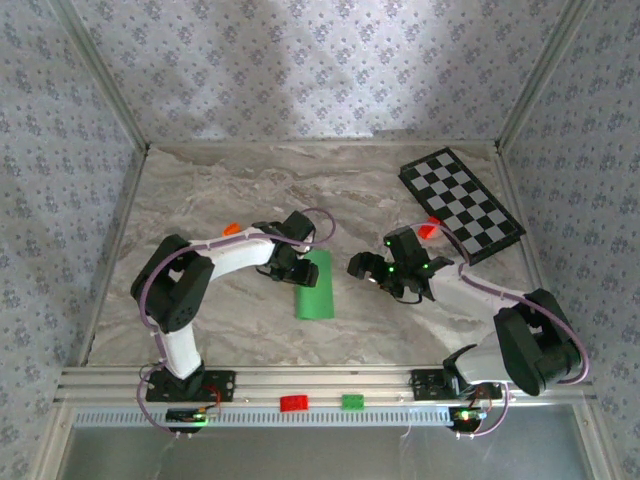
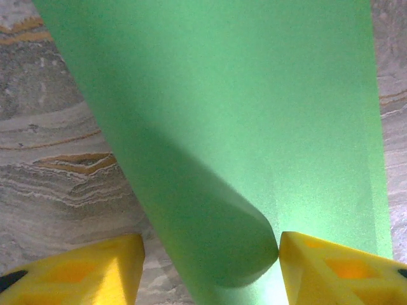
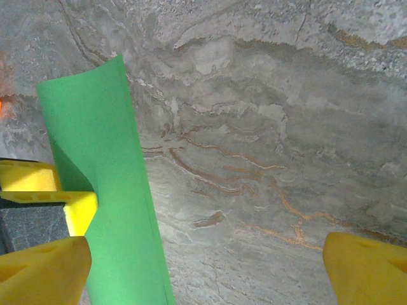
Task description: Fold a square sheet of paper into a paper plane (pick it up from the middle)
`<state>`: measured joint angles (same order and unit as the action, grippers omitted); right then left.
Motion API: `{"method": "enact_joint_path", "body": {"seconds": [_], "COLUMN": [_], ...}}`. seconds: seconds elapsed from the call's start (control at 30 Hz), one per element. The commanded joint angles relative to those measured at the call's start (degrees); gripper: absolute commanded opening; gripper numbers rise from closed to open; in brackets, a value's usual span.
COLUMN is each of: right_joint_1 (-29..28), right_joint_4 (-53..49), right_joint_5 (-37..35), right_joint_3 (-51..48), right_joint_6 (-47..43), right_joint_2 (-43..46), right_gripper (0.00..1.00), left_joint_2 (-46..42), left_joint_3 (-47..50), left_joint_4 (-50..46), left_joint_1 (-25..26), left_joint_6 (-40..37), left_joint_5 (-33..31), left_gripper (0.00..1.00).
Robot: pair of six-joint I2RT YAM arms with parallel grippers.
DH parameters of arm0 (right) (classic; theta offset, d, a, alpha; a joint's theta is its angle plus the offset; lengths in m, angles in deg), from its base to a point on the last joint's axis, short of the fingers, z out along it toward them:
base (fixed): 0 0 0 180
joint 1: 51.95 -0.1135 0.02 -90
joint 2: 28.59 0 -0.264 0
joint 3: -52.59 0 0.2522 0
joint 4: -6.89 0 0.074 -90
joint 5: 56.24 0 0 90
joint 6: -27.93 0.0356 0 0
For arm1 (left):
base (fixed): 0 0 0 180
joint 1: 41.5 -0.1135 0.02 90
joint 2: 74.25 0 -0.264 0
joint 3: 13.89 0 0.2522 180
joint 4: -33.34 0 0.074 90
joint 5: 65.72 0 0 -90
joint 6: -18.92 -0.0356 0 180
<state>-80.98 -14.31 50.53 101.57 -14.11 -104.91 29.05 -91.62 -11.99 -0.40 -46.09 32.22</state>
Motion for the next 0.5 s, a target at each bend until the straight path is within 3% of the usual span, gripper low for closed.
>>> {"method": "enact_joint_path", "body": {"seconds": [0.0,0.47], "right_joint_1": [-0.5,-0.5], "right_joint_4": [-0.3,-0.4], "right_joint_5": [0.1,0.4], "right_joint_3": [0.6,1.3], "right_joint_6": [-0.5,-0.6], "right_joint_2": [-0.7,-1.5], "right_gripper": [0.96,0.96], "left_joint_2": [2.2,3.6], "left_joint_3": [-1.2,-2.2], "left_joint_4": [1.4,1.7], "left_joint_1": [-0.5,-0.4], "left_joint_6": [1.4,-1.0], "left_joint_5": [1.1,2.3], "left_gripper": [0.59,0.61]}}
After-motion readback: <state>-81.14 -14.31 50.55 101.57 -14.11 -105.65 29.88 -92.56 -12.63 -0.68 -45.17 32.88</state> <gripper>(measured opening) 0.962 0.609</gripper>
